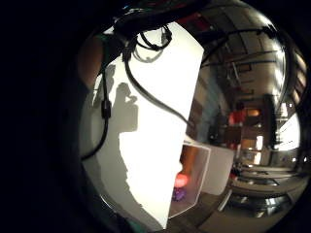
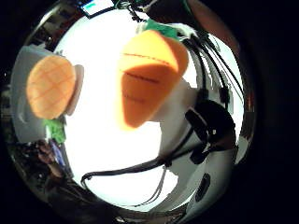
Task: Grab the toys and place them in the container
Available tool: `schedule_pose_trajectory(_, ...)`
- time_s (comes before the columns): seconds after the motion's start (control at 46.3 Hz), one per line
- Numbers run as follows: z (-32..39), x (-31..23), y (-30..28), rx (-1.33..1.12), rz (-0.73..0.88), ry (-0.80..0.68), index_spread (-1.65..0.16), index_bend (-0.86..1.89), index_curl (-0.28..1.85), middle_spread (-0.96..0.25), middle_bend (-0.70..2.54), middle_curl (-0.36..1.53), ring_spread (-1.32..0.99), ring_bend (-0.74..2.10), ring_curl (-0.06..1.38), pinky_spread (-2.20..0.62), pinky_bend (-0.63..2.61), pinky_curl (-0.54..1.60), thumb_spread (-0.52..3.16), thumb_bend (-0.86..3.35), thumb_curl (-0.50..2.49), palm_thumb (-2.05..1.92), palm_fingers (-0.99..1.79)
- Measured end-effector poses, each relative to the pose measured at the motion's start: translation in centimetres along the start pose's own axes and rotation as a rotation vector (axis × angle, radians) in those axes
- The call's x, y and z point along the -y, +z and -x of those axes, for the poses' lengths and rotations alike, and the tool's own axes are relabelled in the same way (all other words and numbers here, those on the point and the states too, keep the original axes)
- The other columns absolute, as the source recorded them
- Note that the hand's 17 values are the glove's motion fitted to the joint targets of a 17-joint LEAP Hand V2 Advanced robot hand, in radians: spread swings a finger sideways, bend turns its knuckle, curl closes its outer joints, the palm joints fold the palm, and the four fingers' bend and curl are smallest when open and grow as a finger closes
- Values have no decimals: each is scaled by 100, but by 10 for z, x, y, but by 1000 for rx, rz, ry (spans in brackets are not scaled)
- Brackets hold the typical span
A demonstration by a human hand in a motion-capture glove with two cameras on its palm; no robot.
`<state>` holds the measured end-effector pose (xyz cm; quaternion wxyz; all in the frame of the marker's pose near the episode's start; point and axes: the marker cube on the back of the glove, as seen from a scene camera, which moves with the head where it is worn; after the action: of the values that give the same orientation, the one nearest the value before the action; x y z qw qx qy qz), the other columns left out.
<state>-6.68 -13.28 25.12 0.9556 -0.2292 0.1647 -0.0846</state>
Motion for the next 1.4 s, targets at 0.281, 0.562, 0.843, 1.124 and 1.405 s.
schedule_pose_trajectory(0.281, 17, 21, 1, 42, -60, -48, -51, 37, 33, -20, 10, 22, -38, 61, 27, -28, 91, 38, 151, 14, 25, 24, 33)
schedule_pose_trajectory(0.562, 22, -1, -86, 326, -316, -67, -48, 94, 55, -22, 17, 23, -36, 25, 22, -22, 84, 39, 147, 12, 25, 23, 17)
schedule_pose_trajectory(0.843, 126, -36, -250, 392, -665, -351, -44, 85, 52, -29, 17, 25, -39, 39, 25, -29, 87, 36, 147, 12, 26, 26, 43)
schedule_pose_trajectory(1.124, 220, -6, -311, 441, -629, -540, -43, 79, 51, -36, 23, 32, -42, 37, 28, -34, 84, 37, 147, 11, 26, 27, 49)
schedule_pose_trajectory(1.405, 212, 31, -255, 434, -377, -380, -42, 31, 39, -18, 17, 27, -34, 46, 33, -29, 109, 43, 129, -1, 26, 15, 4)
